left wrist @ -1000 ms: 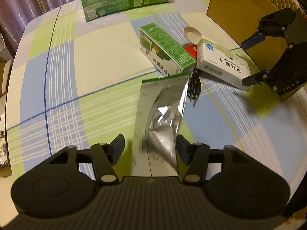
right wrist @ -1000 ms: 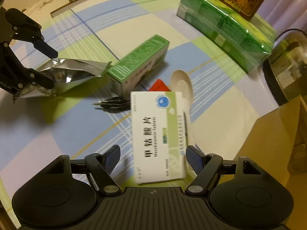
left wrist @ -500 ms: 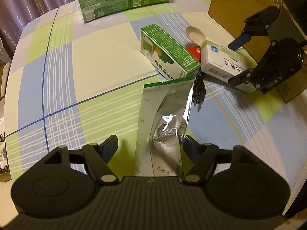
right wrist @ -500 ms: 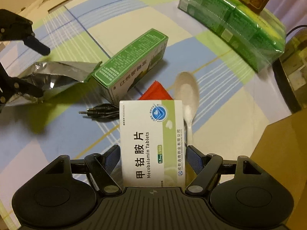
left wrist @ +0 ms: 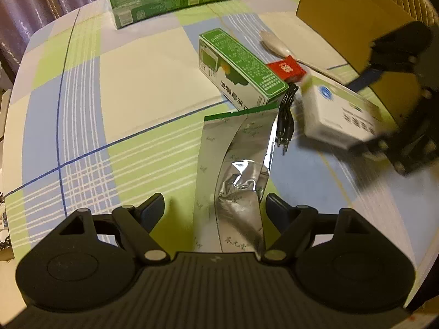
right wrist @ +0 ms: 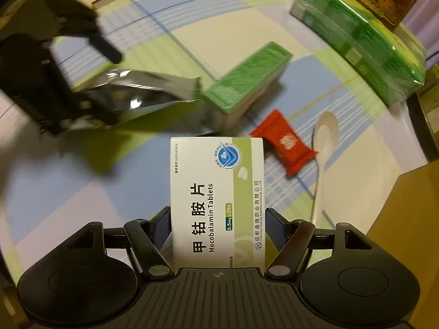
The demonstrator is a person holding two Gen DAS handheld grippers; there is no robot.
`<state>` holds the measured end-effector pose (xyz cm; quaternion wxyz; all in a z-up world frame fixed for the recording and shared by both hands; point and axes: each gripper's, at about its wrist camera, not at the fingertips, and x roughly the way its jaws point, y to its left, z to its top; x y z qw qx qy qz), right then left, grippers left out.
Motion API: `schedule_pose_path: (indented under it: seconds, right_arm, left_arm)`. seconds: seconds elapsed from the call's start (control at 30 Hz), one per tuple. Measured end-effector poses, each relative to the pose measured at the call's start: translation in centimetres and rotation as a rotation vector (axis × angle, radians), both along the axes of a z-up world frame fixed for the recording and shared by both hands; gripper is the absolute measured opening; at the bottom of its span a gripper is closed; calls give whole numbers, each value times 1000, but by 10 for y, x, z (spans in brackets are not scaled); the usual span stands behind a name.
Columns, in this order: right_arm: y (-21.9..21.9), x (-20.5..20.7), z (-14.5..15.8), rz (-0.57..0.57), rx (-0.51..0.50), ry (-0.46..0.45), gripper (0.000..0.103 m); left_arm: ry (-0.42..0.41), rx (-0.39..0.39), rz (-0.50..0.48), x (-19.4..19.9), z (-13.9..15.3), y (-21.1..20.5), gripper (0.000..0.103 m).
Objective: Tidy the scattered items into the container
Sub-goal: 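Lift the foil bag and Mecobalamin box off the table with both tools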
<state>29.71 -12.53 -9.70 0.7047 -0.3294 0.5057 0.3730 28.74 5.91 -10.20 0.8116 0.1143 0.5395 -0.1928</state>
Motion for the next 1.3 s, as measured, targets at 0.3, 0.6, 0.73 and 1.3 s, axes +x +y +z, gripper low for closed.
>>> schedule_pose_path:
  seconds: [0.3, 0.6, 0.73, 1.3]
  right_arm:
    - [-4, -28, -2, 5, -8, -13, 68]
    - [-13, -50, -2, -2, -17, -3, 68]
    - [-19, -59, -1, -37, 11, 5, 68]
    - [-67, -107, 8, -227, 59, 26, 68]
  left_arm:
    - [6, 66, -38, 6, -12, -17, 47]
    - [37, 78, -111, -9, -9, -22, 39]
    - [47, 82, -128, -29, -2, -17, 39]
    - [43, 44, -257, -85, 18, -74, 39]
